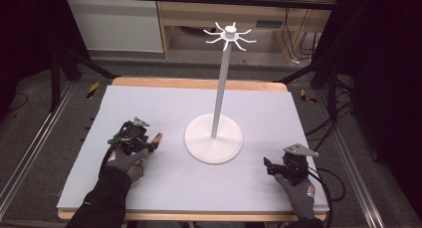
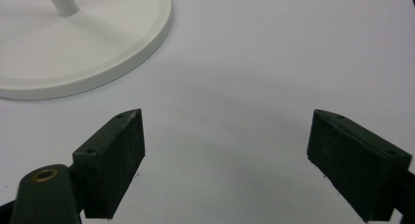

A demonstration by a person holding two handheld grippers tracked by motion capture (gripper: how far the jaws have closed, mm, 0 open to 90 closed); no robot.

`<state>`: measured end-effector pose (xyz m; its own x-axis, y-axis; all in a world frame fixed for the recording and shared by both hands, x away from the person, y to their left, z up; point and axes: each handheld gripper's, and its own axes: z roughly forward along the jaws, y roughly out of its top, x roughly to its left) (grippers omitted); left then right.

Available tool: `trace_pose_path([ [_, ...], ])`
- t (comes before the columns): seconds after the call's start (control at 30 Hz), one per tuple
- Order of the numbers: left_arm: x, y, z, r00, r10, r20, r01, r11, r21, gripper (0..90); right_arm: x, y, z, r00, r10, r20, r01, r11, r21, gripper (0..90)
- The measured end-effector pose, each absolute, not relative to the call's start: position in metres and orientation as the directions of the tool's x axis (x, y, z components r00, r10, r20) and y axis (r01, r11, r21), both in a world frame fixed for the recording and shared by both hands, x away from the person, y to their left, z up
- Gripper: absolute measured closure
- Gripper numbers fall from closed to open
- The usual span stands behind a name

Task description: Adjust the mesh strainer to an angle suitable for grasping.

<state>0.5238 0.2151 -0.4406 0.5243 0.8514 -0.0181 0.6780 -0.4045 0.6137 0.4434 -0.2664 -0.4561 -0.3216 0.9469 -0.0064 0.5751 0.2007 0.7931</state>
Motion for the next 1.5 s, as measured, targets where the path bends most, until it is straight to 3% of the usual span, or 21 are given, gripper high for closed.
trace_pose_path([
  [1.4,0.532,0.213,-0.456,0.509,0.861,-0.02,0.733,-0.421,0.534,63.5,0.445,-0.267,-0.458,-0.322,0.947,-0.004,0.59,0.204,0.781,14.3],
  [1.5,0.531,0.218,-0.451,0.5,0.866,-0.019,0.73,-0.409,0.547,68.9,0.445,-0.267,-0.458,-0.327,0.945,-0.004,0.591,0.207,0.78,14.3],
])
